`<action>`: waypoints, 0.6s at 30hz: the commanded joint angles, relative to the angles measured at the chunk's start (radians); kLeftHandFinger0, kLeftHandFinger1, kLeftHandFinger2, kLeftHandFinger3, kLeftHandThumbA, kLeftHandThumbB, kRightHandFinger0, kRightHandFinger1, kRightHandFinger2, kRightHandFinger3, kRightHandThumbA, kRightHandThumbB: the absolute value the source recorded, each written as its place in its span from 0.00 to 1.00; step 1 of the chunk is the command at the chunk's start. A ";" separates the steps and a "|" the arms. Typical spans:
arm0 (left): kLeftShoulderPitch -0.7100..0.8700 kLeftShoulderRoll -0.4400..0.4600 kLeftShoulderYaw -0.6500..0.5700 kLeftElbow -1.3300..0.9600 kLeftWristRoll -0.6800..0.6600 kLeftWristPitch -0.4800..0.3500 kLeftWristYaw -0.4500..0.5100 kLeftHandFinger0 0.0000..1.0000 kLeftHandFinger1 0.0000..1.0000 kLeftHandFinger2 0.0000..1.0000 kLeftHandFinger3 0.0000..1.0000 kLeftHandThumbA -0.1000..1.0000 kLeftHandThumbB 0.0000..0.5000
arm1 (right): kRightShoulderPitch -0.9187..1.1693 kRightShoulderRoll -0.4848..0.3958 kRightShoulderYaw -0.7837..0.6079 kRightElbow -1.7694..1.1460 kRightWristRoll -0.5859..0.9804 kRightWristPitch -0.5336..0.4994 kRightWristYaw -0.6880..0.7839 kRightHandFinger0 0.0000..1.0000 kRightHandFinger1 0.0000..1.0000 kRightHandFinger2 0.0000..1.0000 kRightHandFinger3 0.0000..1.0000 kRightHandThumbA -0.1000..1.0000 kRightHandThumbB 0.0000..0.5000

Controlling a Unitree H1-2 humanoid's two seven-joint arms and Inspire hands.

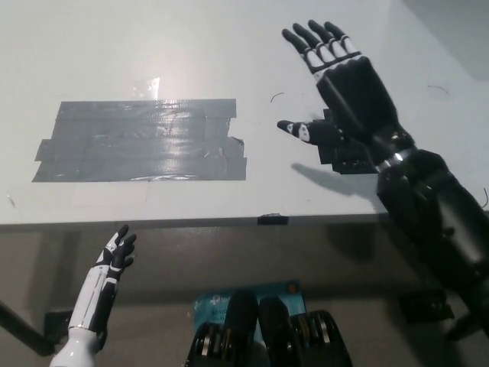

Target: A stack of plates is kept in the middle of the desk close to the robot and the robot grabs the stack with its right hand, picks it up and hands it to a person.

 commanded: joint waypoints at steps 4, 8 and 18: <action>-0.029 0.018 -0.003 -0.057 0.006 -0.009 -0.017 1.00 1.00 1.00 1.00 1.00 0.00 | 0.268 -0.184 -0.219 -0.940 0.313 0.221 0.287 1.00 1.00 1.00 1.00 0.87 1.00; -0.037 0.017 -0.003 -0.051 -0.004 -0.011 -0.021 1.00 1.00 1.00 1.00 1.00 0.00 | 0.444 -0.183 -0.226 -1.101 0.372 0.245 0.258 1.00 1.00 1.00 1.00 0.81 1.00; -0.009 0.013 -0.011 -0.070 -0.023 -0.021 -0.036 1.00 1.00 1.00 1.00 1.00 0.00 | 0.803 -0.067 -0.166 -0.937 0.373 0.112 0.121 1.00 1.00 1.00 1.00 0.95 0.81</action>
